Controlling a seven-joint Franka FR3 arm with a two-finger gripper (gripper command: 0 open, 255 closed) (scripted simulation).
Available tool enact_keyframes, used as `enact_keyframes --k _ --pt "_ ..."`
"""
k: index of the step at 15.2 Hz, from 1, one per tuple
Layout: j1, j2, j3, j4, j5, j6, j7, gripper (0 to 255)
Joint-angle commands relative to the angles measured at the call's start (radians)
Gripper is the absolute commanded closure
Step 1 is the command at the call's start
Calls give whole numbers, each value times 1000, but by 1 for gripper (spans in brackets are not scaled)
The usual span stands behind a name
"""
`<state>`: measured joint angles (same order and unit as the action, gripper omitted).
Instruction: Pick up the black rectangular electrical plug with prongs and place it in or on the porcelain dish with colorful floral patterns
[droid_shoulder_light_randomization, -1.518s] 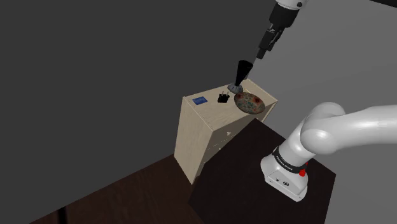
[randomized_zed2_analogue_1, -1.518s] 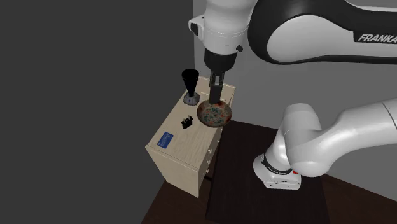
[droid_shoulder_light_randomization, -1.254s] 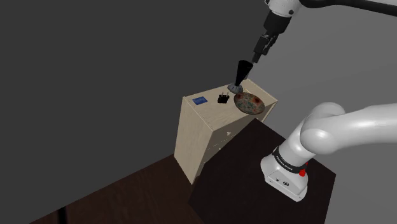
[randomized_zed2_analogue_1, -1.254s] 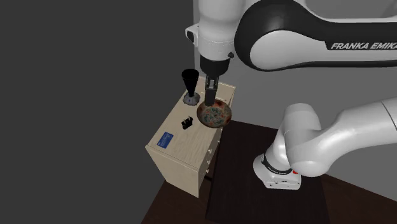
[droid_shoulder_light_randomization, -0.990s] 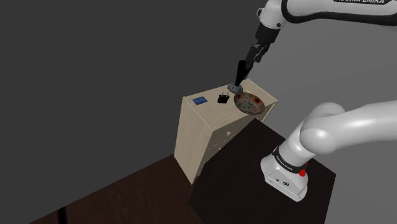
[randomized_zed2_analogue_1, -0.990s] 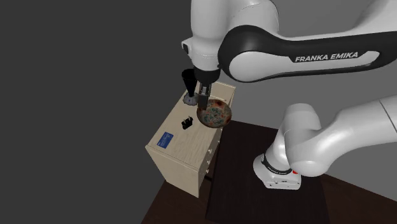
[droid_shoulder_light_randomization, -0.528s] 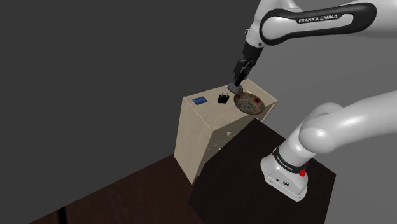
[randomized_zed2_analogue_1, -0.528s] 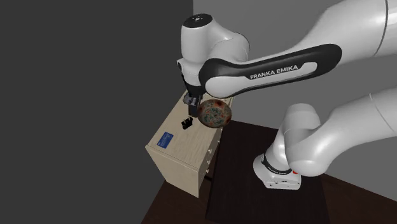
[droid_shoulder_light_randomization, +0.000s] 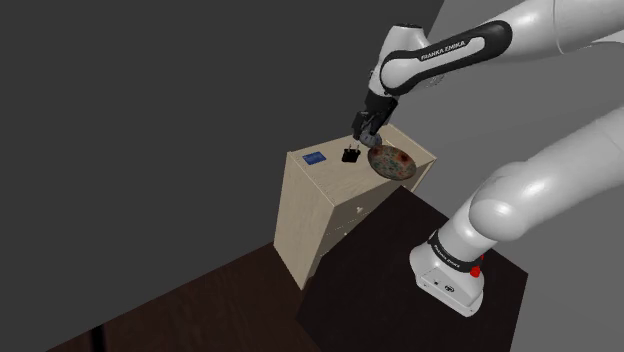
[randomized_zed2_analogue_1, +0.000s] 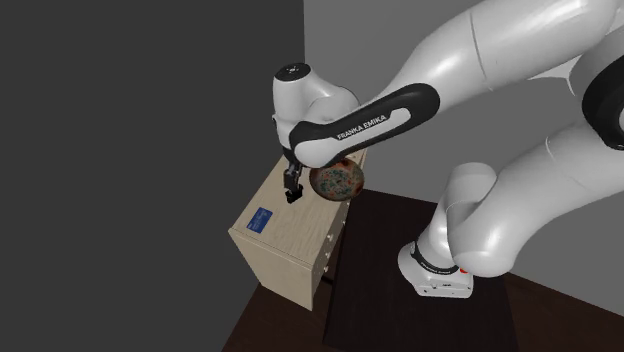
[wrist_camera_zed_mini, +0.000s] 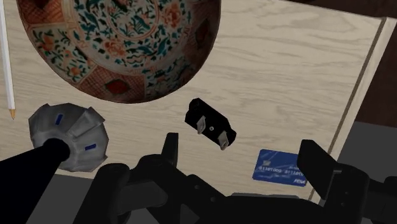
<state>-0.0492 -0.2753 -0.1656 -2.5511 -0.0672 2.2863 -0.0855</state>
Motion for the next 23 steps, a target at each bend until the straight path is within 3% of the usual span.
enact_keyframes --k 1,4,12,20,21,23 --pt "1 80 -13 9 21 68 -6 0" --pt "0 201 -31 33 66 157 -30 0" --pt "3 295 -30 13 99 270 -54 0" --pt "3 295 -30 13 99 270 -54 0" --pt "3 295 -30 13 99 270 -54 255" --pt "3 295 -30 13 99 270 -54 255"
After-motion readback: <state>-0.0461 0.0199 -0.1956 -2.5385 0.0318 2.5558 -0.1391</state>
